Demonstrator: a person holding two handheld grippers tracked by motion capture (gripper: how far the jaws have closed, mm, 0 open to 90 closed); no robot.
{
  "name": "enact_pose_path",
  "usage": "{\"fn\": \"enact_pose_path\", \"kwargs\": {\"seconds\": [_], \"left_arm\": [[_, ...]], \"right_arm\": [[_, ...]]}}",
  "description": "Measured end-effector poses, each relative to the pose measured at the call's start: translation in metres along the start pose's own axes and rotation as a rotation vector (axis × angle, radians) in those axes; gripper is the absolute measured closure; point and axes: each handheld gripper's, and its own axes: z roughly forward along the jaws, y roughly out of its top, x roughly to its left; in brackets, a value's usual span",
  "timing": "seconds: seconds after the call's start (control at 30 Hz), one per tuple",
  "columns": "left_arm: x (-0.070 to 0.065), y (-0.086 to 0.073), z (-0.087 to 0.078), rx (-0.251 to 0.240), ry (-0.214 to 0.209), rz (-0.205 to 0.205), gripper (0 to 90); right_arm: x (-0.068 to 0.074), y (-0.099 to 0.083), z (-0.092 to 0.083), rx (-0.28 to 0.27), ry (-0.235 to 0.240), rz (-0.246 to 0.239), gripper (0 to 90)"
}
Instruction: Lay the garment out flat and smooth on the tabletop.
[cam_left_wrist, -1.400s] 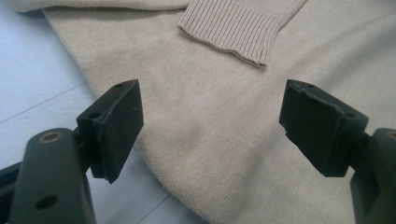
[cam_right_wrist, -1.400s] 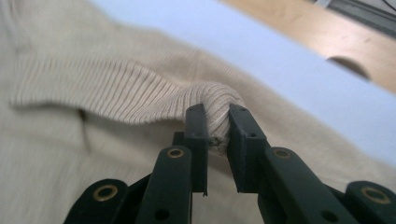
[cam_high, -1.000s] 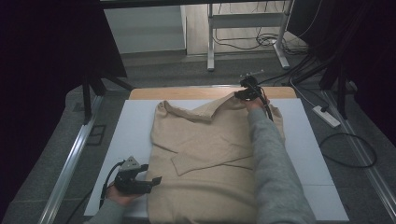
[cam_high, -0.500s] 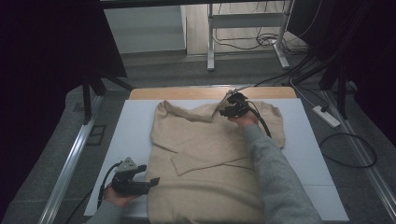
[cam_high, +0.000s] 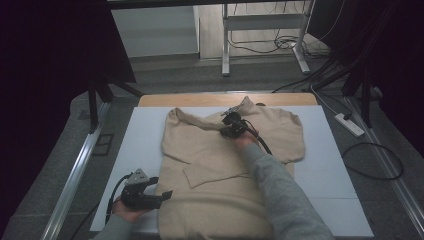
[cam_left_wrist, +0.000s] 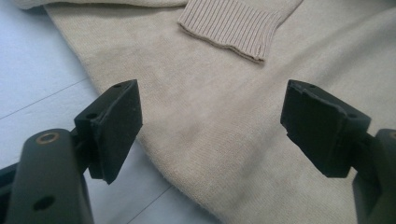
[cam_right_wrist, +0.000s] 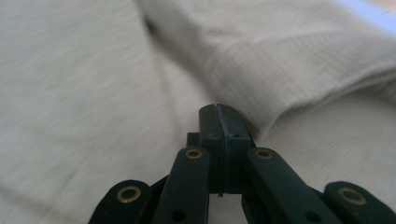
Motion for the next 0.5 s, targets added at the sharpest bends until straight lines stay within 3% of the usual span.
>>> {"fn": "enact_pose_path", "kwargs": {"seconds": [0.27, 0.4, 0.5], "left_arm": [[0.001, 0.001, -0.001, -0.007, -0.007, -0.003, 20.4], [0.001, 0.001, -0.001, -0.011, -0.008, -0.002, 20.4], [0.002, 0.001, -0.002, -0.015, -0.010, -0.005, 20.4]], "right_arm": [[-0.022, 0.031, 0.019, -0.032, -0.085, 0.029, 88.9], [-0.038, 0.055, 0.026, -0.095, -0.131, 0.076, 88.9], [-0.044, 0.065, 0.025, -0.139, -0.138, 0.126, 88.9]]}}
